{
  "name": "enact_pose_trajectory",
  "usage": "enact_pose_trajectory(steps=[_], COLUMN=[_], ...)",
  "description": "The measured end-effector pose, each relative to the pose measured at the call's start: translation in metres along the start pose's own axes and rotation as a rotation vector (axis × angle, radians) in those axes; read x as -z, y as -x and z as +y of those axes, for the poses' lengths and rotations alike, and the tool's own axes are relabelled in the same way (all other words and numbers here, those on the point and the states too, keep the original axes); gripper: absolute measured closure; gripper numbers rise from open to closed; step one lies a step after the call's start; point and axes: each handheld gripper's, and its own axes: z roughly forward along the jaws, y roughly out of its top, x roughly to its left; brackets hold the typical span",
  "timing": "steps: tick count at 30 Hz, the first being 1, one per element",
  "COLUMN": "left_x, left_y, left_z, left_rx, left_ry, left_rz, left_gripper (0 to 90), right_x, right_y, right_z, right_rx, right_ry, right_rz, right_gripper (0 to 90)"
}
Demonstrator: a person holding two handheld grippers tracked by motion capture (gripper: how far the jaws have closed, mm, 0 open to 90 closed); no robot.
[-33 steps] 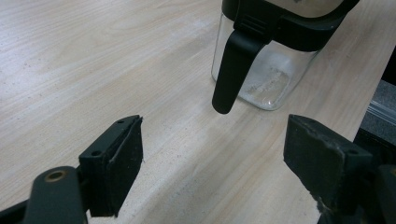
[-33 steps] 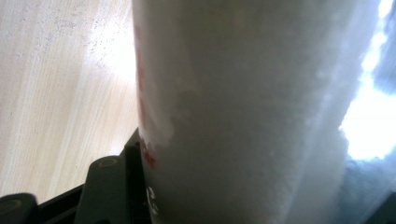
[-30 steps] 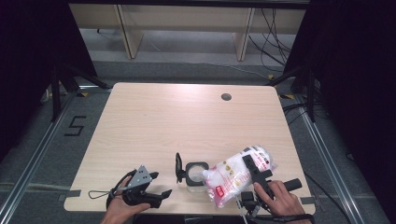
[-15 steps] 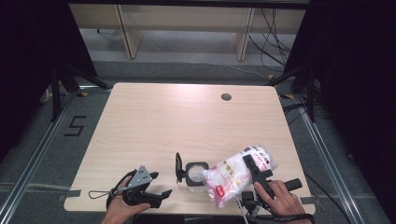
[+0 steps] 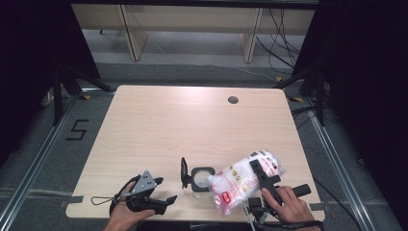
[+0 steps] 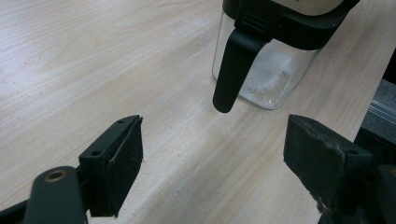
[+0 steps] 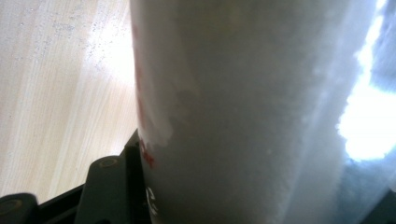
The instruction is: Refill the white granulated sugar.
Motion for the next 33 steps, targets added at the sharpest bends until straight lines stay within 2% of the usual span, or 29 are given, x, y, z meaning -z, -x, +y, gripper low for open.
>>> enact_pose_trajectory(steps=[8,9,10,11,12,13,14,19,21,22,23,26,30,32,33], left_x=[-0.0005,0.0,0.0004,-0.0001,0.0001,0.0,-0.0001,-0.0007,0.0002,0.0001,-0.0003,0.0008,0.0003,0.0009,0.0002], left_y=[0.0001,0.0,-0.0009,0.0008,0.0,0.0,-0.0001,-0.0005,-0.0002,-0.0003,0.0002,-0.0007,-0.0006,-0.0011,-0.0005], left_z=[-0.0001,-0.0002,-0.0005,-0.0002,0.0,0.0,0.0,-0.0003,0.0001,0.0001,-0.0001,0.0006,0.0002,0.0003,0.0001], left_rx=[0.008,0.009,0.005,0.016,-0.002,-0.001,-0.002,0.004,0.001,0.001,0.007,0.0,0.0,-0.008,0.001], left_ry=[0.009,-0.003,-0.018,0.001,0.002,0.0,-0.001,0.011,0.001,0.001,0.008,-0.005,0.001,-0.006,0.002], left_rz=[-0.007,0.003,0.008,0.001,-0.001,-0.001,-0.001,-0.009,-0.007,-0.009,-0.005,-0.007,-0.007,-0.007,-0.007], left_gripper=[19.5,19.5,19.4,19.4,19.4,19.4,19.5,19.4,19.5,19.5,19.5,19.5,19.4,19.4,19.4], right_x=[-0.0005,-0.0006,-0.0003,0.0001,-0.0003,0.0,-0.0008,0.0003,0.0004,0.0006,0.0011,-0.0004,0.0001,-0.0003,-0.0003], right_y=[-0.0007,-0.0006,0.0008,0.0008,-0.0024,-0.0028,-0.0002,-0.0003,0.0018,0.0018,0.0002,0.0009,-0.0003,0.001,0.0012], right_z=[-0.0002,-0.0002,-0.0007,-0.0007,-0.0013,-0.0017,-0.0017,-0.0022,-0.0014,-0.0012,-0.0011,-0.0005,-0.0003,-0.0003,-0.0002], right_rx=[-0.004,-0.003,0.02,0.017,-0.023,-0.032,-0.002,-0.019,0.007,0.007,-0.014,0.008,0.0,0.016,0.016], right_ry=[0.003,0.002,-0.002,-0.005,-0.003,-0.009,0.004,-0.01,-0.003,-0.005,-0.013,0.01,0.0,0.013,0.012], right_rz=[-0.002,-0.001,-0.003,0.005,0.004,0.004,-0.005,0.006,0.0,0.006,0.01,-0.01,-0.002,-0.009,-0.01], right_gripper=[41.3,41.3,41.3,41.3,41.3,41.3,41.3,41.4,41.3,41.4,41.3,41.4,41.4,41.4,41.4])
